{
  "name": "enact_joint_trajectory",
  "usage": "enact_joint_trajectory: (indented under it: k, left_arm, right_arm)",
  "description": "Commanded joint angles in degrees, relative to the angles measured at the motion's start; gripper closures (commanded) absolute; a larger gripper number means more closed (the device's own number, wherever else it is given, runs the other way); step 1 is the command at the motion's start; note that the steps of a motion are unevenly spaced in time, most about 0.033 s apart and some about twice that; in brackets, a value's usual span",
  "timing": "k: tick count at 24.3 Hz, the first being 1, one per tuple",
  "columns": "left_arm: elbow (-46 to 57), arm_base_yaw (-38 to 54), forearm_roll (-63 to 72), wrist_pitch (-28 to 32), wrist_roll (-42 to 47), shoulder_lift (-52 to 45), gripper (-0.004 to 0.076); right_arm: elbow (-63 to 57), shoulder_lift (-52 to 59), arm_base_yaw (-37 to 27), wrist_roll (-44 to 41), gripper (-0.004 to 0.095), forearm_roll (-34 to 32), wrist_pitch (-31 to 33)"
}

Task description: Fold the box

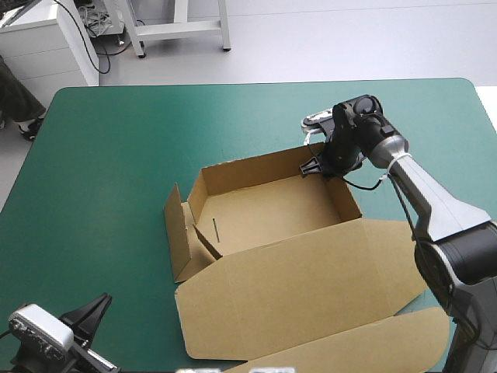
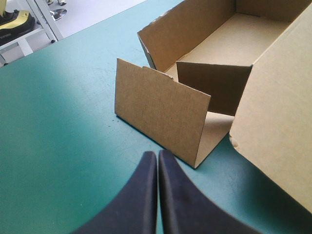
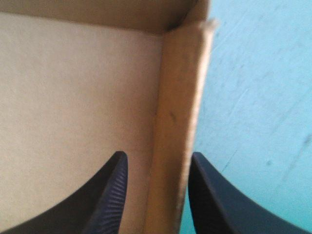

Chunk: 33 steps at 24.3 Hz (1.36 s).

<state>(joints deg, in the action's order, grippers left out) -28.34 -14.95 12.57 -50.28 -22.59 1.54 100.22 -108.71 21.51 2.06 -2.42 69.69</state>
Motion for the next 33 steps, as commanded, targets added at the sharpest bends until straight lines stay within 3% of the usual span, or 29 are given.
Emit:
enact_joint_trajectory:
  k: [1, 11, 28, 30, 33]
  left_arm:
    - [-1.2, 0.0, 0.9, 3.9, 0.5, 1.0, 0.0731]
    - [-1.2, 0.0, -0.2, 3.7, 0.5, 1.0, 0.0731]
    - [-1.2, 0.0, -0.8, 4.5, 0.5, 1.0, 0.0731]
    - [-1.2, 0.0, -0.8, 4.5, 0.5, 1.0, 0.0731]
    - [-1.2, 0.0, -0.8, 4.5, 0.1, 1.0, 0.0731]
  right_arm:
    - [6.5, 5.9, -0.5, 0.8, 0.0512, -0.9, 2.2]
    - [6.0, 13.5, -0.5, 0.2, 0.0516, -0.9, 2.2]
    - [3.7, -3.2, -0.5, -2.1, 0.0518, -0.7, 2.2]
    - [3.7, -3.6, -0.5, -3.3, 0.0548, -0.7, 2.2]
    - [3.7, -3.3, -0.5, -3.8, 0.0729, -1.0, 2.2]
